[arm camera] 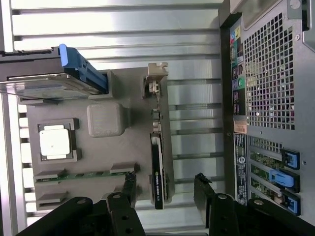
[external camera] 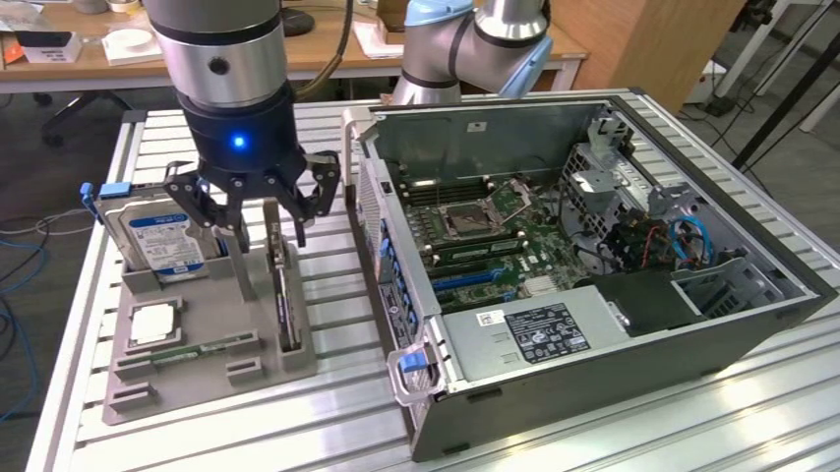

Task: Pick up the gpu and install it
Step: 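Pick up the gpu and move the gpu toward the slot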

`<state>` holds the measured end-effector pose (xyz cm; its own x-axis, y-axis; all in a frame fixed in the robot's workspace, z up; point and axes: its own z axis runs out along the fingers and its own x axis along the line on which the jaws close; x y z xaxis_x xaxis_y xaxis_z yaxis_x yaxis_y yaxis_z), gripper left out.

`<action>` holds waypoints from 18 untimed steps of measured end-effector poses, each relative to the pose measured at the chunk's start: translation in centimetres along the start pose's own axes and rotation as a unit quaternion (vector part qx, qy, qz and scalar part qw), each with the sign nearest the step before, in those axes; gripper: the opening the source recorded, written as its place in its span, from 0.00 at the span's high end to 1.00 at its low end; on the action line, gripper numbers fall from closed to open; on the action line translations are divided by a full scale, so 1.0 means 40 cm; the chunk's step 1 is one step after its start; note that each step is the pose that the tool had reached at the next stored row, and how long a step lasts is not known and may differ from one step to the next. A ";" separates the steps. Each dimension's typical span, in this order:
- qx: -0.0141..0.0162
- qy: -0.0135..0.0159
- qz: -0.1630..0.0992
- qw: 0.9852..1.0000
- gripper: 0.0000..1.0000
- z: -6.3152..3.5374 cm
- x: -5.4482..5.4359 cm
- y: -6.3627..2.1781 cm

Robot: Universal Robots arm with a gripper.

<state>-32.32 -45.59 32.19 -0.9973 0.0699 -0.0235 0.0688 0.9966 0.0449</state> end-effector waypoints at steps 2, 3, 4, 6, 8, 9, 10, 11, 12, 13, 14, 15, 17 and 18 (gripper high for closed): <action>0.000 0.000 0.000 1.000 0.41 0.002 0.000 0.000; 0.000 0.000 0.000 1.000 0.41 0.003 0.000 0.000; 0.000 0.000 0.000 1.000 0.41 0.004 0.000 0.000; 0.000 0.000 0.000 1.000 0.41 0.006 0.000 0.000; 0.000 0.000 0.000 1.000 0.41 0.009 0.000 0.000; 0.000 0.000 0.000 1.000 0.41 0.011 0.000 -0.001; 0.000 0.000 0.000 1.000 0.41 0.012 0.000 -0.001; 0.000 0.000 0.000 1.000 0.41 0.014 0.000 -0.001; 0.000 0.000 0.000 1.000 0.41 0.017 0.000 -0.001; 0.000 0.000 0.000 1.000 0.41 0.019 0.000 -0.001; 0.000 0.000 0.000 1.000 0.41 0.021 0.000 -0.001; 0.000 0.000 0.000 1.000 0.41 0.023 0.001 -0.001; 0.000 0.000 0.000 1.000 0.41 0.028 0.001 -0.001; 0.000 0.000 0.000 1.000 0.41 0.030 0.001 -0.002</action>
<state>-32.33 -45.59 30.99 -0.9973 0.0697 -0.0235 0.0686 0.9966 0.0450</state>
